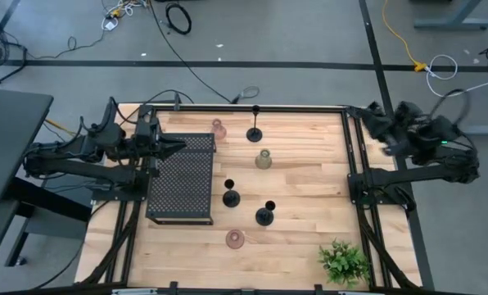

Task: Pick & Place candle stick holders
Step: Put the top black candle holder on the shelf, then put the top pink glass candle holder on the shelf

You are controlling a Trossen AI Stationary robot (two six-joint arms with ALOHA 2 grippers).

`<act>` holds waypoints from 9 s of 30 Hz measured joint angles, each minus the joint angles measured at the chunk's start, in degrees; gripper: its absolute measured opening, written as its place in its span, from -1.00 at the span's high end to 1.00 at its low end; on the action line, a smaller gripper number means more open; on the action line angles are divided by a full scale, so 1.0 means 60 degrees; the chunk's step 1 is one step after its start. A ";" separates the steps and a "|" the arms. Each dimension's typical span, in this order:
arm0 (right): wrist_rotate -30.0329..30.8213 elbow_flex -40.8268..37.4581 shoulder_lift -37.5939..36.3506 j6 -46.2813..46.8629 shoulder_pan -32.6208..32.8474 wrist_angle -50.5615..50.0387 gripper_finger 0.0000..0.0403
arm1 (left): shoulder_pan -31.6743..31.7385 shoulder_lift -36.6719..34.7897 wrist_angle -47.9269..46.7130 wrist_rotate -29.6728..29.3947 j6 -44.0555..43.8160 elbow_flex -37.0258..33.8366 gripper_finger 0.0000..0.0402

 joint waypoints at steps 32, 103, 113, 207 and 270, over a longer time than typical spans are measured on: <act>-0.0252 -0.0011 0.7910 -0.0461 -0.3272 0.0291 -0.35 | 0.0004 0.0210 -0.0017 -0.0506 0.0498 0.0000 0.85; -0.1657 0.5334 0.8221 -0.1286 -0.1579 -0.2229 0.90 | 0.0248 0.1187 0.0003 -0.0998 0.0848 -0.0004 0.85; -0.1884 0.8374 1.0678 -0.1194 -0.0711 -0.3217 0.90 | 0.0244 0.1191 0.0347 -0.0495 0.0790 -0.0004 0.59; -0.2050 1.1311 1.2678 -0.1795 -0.0809 -0.6863 0.35 | 0.0473 -0.5196 -0.0656 -0.6729 0.0166 -0.6010 0.94; -0.2031 1.1307 1.2685 -0.2257 -0.0816 -0.6921 0.35 | 0.0470 -0.5191 -0.1355 -0.5423 0.0499 -0.1980 -0.20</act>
